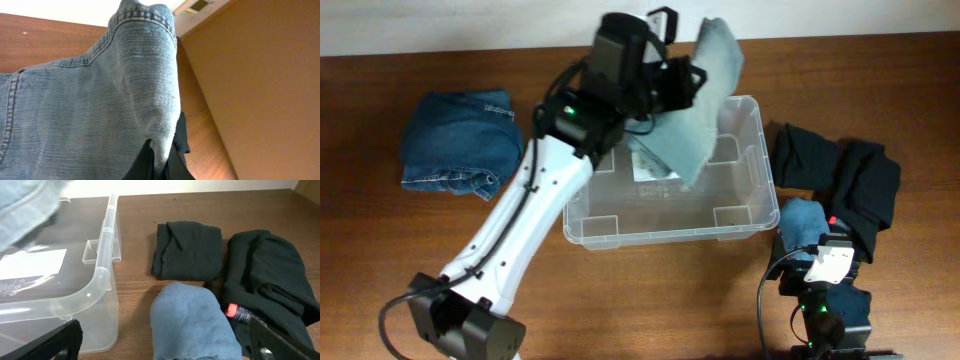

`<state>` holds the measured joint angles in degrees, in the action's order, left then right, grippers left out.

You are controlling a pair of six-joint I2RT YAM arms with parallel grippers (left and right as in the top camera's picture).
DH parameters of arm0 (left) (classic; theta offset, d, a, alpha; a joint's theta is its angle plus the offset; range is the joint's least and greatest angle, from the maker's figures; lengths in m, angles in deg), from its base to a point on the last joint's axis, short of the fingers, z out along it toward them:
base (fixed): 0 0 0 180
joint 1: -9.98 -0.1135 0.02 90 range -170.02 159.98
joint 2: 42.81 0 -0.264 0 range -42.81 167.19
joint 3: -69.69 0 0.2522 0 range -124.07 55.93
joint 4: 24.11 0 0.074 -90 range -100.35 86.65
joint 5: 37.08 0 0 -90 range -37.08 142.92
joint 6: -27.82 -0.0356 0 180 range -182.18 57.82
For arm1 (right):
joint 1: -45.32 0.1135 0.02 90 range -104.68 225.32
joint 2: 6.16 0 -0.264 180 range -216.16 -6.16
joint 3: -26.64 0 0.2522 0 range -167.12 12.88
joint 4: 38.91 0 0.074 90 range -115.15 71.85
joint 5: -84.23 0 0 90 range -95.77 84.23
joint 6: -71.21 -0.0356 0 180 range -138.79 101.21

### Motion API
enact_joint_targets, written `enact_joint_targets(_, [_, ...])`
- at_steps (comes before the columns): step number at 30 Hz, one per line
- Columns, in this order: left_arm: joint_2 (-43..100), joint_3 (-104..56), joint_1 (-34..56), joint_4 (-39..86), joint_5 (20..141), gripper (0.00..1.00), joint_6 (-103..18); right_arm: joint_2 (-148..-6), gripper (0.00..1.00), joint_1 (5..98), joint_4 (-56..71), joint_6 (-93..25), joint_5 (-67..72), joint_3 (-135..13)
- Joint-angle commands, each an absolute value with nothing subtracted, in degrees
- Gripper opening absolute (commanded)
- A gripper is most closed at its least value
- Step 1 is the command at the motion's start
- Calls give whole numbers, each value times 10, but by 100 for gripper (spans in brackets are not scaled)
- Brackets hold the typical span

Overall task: Pack container
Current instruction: 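Carry the light-blue jeans over the clear box with the left gripper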

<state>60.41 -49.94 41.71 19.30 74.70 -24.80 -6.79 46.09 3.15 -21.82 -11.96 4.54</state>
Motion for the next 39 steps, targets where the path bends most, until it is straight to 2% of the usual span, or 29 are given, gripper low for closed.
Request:
enact_joint_targets(1, [592, -511, 440, 181, 722, 0, -239, -64, 98, 457, 33, -220, -125, 50])
enact_joint_targets(6, [579, -511, 448, 192, 722, 0, -367, -64, 99, 457, 33, -220, -125, 50])
enact_joint_targets(15, [574, -511, 428, 256, 768, 0, -376, -64, 98, 457, 33, -220, -125, 50])
enact_joint_targets(17, [571, -511, 407, 306, 729, 0, -345, -64, 98, 457, 33, -220, -125, 50])
enact_joint_targets(20, [571, -511, 352, 419, 597, 0, -314, -64, 98, 457, 33, -220, -125, 50])
enact_joint_targets(23, [571, -511, 294, 475, 578, 0, -314, -64, 98, 457, 33, -220, -125, 50])
enact_joint_targets(28, [571, -511, 228, 443, 554, 0, -349, -64, 98, 457, 33, -220, -125, 50])
enact_joint_targets(32, [572, -511, 218, 365, 550, 0, -458, -64, 98, 457, 33, -220, -125, 50])
enact_joint_targets(35, [572, -511, 219, 344, 553, 0, -487, -64, 98, 457, 33, -220, -125, 50])
enact_joint_targets(38, [572, -511, 221, 351, 635, 0, -493, -64, 98, 457, 33, -220, -125, 50])
enact_joint_targets(39, [571, -511, 224, 355, 670, 0, -463, -64, 98, 457, 33, -220, -125, 50])
